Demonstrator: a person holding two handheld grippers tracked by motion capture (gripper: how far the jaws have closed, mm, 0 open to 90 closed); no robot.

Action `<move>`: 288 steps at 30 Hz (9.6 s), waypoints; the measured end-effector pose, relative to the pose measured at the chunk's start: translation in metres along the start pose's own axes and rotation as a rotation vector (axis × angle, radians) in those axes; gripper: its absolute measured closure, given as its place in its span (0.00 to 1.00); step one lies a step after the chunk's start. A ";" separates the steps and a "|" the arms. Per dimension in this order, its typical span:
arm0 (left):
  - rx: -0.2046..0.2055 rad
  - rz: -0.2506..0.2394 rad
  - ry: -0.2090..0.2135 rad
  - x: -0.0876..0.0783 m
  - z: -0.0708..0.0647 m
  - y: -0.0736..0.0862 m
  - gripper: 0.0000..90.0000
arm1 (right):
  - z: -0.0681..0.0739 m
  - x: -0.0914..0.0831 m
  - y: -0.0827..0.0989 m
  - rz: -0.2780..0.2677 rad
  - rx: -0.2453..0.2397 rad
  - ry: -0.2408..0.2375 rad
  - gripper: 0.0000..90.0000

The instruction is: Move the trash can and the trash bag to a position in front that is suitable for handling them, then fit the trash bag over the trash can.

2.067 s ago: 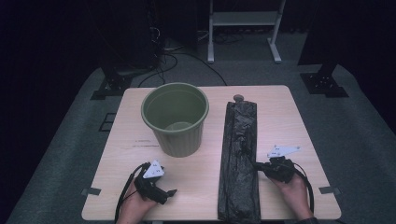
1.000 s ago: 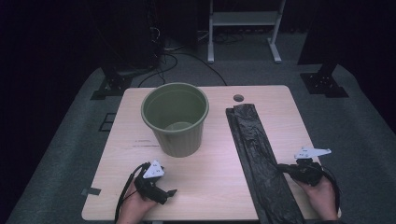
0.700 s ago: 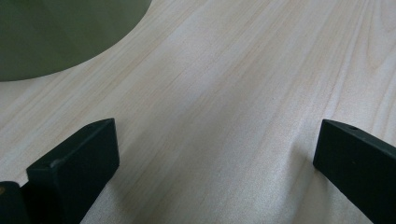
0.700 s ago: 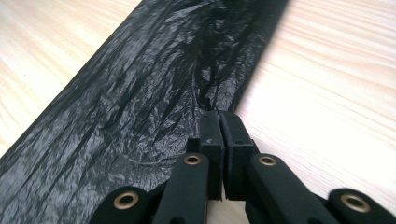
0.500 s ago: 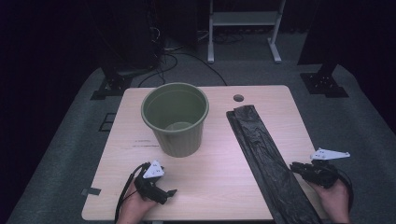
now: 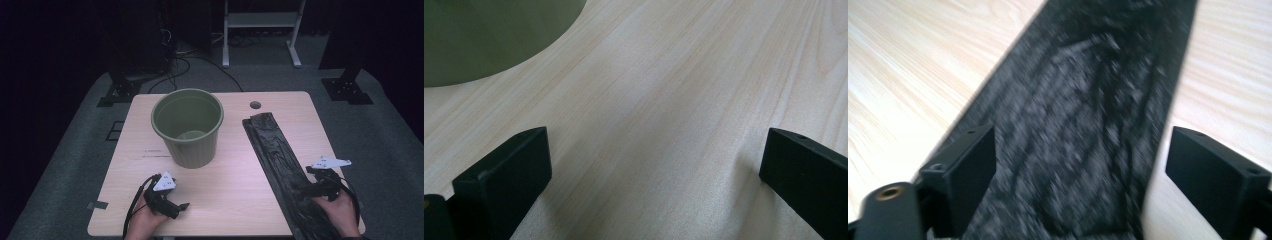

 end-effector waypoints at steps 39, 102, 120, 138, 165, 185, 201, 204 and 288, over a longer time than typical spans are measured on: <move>-0.108 -0.066 -0.009 -0.030 0.010 -0.019 0.00 | 0.020 0.044 0.003 0.019 -0.068 0.009 0.11; -0.156 -0.208 -0.068 -0.119 0.101 -0.166 0.00 | 0.020 0.044 0.003 0.019 -0.066 0.010 0.11; -0.181 -0.167 -0.101 -0.093 0.138 -0.176 0.00 | 0.020 0.044 0.003 0.018 -0.066 0.010 0.11; -0.143 -0.100 -0.114 -0.070 0.138 -0.170 0.00 | 0.020 0.044 0.003 0.018 -0.067 0.010 0.11; -0.051 -0.130 0.062 -0.033 0.041 -0.196 0.00 | 0.020 0.044 0.003 0.018 -0.065 0.012 0.11; -0.088 -0.274 -0.004 -0.093 0.046 -0.175 0.00 | 0.020 0.044 0.003 0.018 -0.065 0.012 0.11; -0.100 -0.205 0.008 -0.066 0.031 -0.079 0.00 | 0.020 0.044 0.003 0.018 -0.064 0.013 0.11; -0.093 -0.183 0.016 -0.053 0.025 -0.065 0.00 | 0.020 0.044 0.003 0.018 -0.065 0.012 0.11; -0.018 -0.002 -0.017 0.004 0.011 -0.003 0.00 | 0.023 -0.064 -0.096 -0.397 -0.062 -0.223 1.00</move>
Point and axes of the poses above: each handheld gripper's, and its own axes: x roughly forward along the jaws, y roughly out of its underside, z roughly to its left, the point moved 9 cm from there along x, roughly forward along the jaws, and after that the axes turned 7 degrees about -z, right-handed, at the moved point
